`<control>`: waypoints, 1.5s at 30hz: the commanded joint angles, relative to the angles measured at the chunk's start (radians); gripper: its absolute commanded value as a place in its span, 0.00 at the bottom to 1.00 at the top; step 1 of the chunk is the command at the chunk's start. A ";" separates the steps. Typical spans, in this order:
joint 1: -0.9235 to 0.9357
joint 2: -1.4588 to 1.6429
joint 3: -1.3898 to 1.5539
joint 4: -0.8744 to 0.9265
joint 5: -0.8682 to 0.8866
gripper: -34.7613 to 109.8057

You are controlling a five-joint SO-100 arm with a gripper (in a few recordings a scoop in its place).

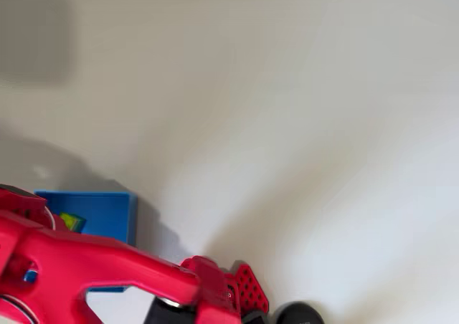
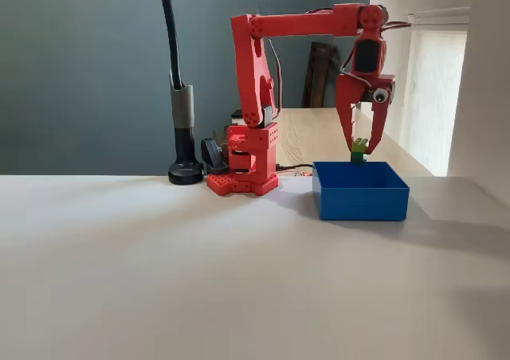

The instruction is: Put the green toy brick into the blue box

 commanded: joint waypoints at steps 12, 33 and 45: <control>-0.035 -0.041 -0.043 -0.034 -0.064 0.24; -0.026 -0.038 -0.054 0.005 -0.094 0.36; 0.058 -0.021 -0.232 0.002 -0.109 0.24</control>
